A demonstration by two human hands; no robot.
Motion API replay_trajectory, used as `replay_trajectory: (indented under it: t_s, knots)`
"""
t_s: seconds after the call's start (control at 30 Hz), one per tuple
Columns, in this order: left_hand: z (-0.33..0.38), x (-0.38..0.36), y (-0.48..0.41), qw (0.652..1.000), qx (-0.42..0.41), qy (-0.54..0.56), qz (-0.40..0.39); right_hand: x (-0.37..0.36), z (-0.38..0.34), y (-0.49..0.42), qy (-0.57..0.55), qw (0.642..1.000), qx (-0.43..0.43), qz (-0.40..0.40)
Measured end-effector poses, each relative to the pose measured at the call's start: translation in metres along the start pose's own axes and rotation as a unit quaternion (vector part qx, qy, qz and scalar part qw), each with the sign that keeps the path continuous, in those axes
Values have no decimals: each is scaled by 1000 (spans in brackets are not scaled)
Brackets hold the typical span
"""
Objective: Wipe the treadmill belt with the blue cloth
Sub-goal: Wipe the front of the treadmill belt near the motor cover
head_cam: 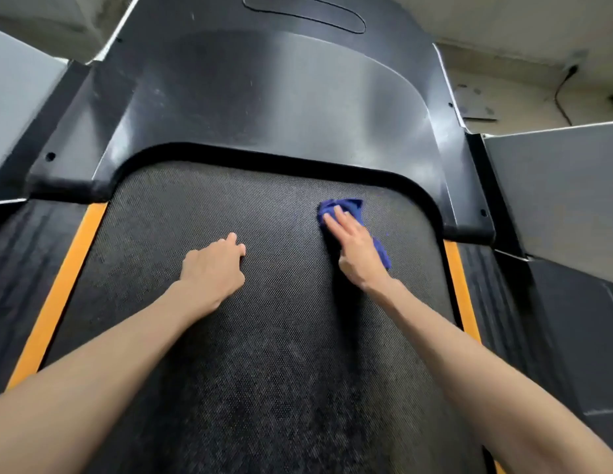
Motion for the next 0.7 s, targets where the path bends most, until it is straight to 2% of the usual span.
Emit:
replay_trajectory:
  t_s: [0.07, 0.13, 0.17, 0.2, 0.27, 0.33, 0.37, 0.43, 0.53, 0.63, 0.7]
  knots:
    - [4, 3, -3, 1000, 0, -16, 27, -32, -62, 42, -5, 974, 203, -101]
    - [7, 3, -4, 998, -2, -37, 43, -36, -70, 76, 14, 930, 314, -189]
    - [8, 2, -4, 998, -4, -41, 48, -25, -53, 76, 32, 931, 319, -177]
    - [9, 1, -6, 998, -7, -38, 53, -10, -23, 66, 44, 951, 271, -139]
    - [5, 1, -10, 998, -2, -16, 53, 27, 57, 42, 41, 994, 84, -47]
    - [-1, 2, -13, 999, 10, 10, 46, 49, 115, 35, 34, 997, -65, -8]
    - [-2, 4, -14, 999, 13, 18, 44, 53, 123, 36, 40, 995, -95, -2]
    - [-2, 5, -13, 999, 15, 19, 49, 53, 108, 49, 34, 997, -62, -1]
    - [7, -6, -6, 996, -30, -59, 63, 29, 49, 112, 35, 995, 76, -53]
    - [8, -21, -6, 988, -69, -119, 72, 7, -5, 179, 21, 976, 188, -109]
    - [6, -23, -7, 988, -69, -123, 56, 6, -17, 191, 26, 947, 276, -160]
Point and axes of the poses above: each hand's wrist, its own y-axis away from the middle knuckle, its own x-axis out of the back of the hand, z = x × y, the point moved 9 cm from there along -y, towards the middle knuckle, and after that the axes turned 10 degrees about x, right-handed, at the moved point
